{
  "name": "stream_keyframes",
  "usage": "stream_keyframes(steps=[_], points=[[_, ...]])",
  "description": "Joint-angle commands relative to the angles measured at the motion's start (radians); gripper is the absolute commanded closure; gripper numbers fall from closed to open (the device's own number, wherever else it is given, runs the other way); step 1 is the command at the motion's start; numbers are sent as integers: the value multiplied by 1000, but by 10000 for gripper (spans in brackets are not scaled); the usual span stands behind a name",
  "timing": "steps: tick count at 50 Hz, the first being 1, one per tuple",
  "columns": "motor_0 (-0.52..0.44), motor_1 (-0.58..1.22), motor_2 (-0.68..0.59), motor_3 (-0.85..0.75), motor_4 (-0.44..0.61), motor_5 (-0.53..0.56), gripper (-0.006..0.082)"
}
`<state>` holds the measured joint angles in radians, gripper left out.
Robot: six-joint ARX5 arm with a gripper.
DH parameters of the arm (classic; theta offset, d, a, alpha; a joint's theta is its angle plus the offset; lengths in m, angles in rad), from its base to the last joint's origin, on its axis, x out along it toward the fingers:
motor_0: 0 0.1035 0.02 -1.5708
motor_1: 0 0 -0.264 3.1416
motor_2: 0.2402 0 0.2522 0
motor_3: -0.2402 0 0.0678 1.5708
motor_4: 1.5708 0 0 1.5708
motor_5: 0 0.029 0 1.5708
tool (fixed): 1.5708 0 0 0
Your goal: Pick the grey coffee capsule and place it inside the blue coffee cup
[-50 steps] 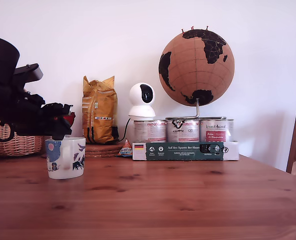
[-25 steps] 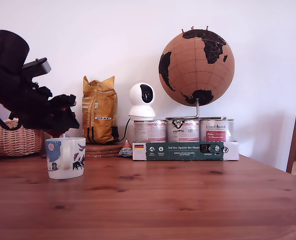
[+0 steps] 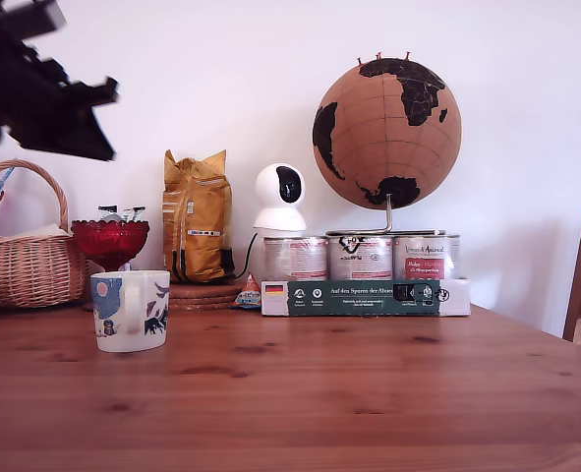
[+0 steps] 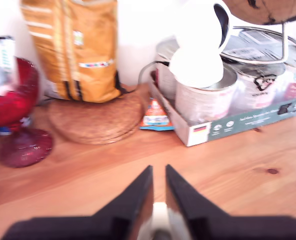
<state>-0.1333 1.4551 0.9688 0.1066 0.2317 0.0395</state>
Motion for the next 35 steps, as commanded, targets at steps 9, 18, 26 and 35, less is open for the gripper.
stream_keyframes(steps=[9,18,26,35], points=[[83,-108,-3,-123,-11,41,790],[147,-209,-30,-179,-6,49,790],[186,-278,-38,-218,7,66,790],[191,-340,-41,-243,23,38,790]])
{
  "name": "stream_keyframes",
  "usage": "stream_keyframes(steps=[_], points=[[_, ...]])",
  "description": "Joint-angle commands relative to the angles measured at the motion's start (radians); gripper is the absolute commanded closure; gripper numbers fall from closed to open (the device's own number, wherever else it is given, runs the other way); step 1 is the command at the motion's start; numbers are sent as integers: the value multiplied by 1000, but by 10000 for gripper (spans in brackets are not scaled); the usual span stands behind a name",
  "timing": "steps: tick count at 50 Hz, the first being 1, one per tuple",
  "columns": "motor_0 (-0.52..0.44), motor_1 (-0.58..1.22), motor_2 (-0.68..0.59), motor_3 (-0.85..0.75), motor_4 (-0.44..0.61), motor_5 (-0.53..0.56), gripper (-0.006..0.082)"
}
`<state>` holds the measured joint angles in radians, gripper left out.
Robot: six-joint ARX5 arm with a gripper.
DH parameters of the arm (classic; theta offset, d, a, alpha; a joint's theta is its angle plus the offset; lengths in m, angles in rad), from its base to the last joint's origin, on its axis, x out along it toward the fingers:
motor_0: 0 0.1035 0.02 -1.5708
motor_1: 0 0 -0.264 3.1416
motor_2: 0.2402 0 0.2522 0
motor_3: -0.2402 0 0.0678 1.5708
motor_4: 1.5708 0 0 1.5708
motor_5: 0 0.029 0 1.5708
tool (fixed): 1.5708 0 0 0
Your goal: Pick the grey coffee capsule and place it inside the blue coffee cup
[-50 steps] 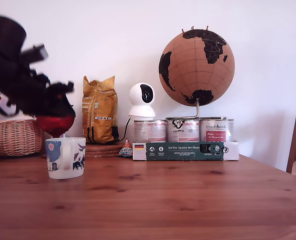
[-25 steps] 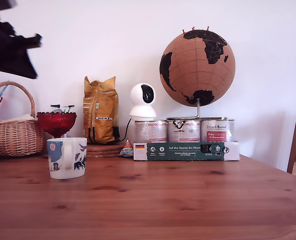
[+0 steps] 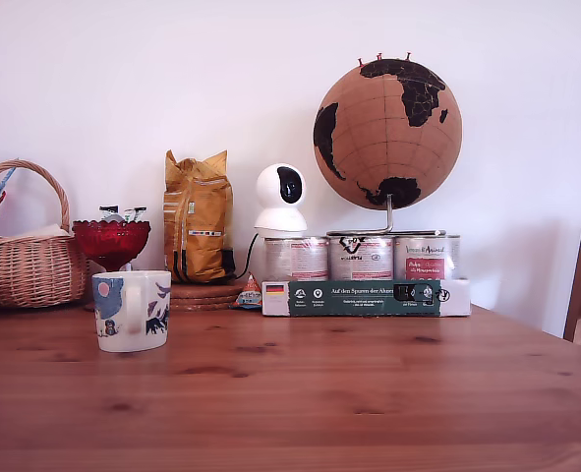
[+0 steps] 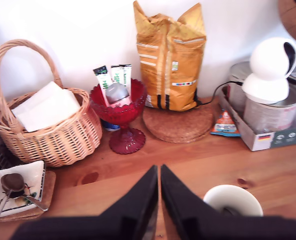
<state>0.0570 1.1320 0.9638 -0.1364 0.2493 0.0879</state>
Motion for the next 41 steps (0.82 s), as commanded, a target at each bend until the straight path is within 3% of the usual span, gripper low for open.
stream_keyframes(steps=[1,7,14,20,41], points=[[1,-24,-39,0,5,-14,790],[-1,-70,-72,10,-8,-89,790],[-1,-140,-140,33,-91,-113,790],[-6,-206,-192,68,-101,-119,790],[-76,-269,-205,107,-127,-163,790]])
